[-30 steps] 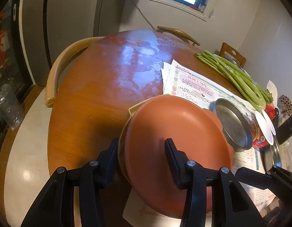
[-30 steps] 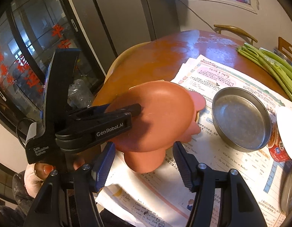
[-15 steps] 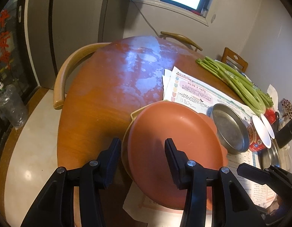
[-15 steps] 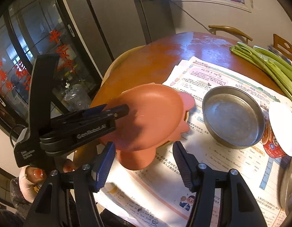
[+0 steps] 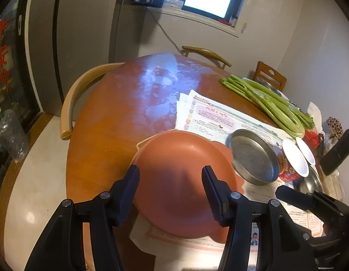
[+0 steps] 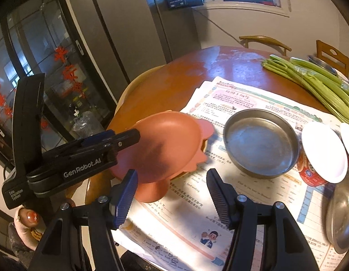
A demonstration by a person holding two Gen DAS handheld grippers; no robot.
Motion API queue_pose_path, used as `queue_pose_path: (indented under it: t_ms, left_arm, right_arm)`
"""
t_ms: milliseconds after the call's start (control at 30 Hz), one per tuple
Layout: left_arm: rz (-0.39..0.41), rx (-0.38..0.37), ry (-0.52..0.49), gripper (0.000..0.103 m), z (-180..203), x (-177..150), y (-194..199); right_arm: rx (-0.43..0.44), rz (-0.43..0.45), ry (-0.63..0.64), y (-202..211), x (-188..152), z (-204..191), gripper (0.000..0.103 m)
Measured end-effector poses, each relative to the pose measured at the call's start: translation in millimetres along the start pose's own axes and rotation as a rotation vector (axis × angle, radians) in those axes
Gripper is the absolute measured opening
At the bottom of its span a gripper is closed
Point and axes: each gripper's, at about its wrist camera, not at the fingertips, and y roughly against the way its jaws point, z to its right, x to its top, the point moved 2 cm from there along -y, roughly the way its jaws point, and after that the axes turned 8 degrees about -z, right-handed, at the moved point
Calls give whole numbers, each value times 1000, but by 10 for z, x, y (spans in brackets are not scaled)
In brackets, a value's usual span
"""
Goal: Organize plates and bowls
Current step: 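Lower the orange plate onto the yellow shell plate and open the left tool, then move the left tool to the grey metal pan and grasp its rim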
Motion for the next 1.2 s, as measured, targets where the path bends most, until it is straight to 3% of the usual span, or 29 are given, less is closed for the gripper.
queue_pose_path:
  t_ms: [600, 1200]
  left_arm:
    - [6, -14, -107, 59, 668, -31, 164]
    - [-38, -26, -201, 59, 1081, 43, -44]
  right_arm:
    - [-15, 109, -101, 573, -132, 487, 63]
    - [-20, 106, -238, 606, -303, 991, 63]
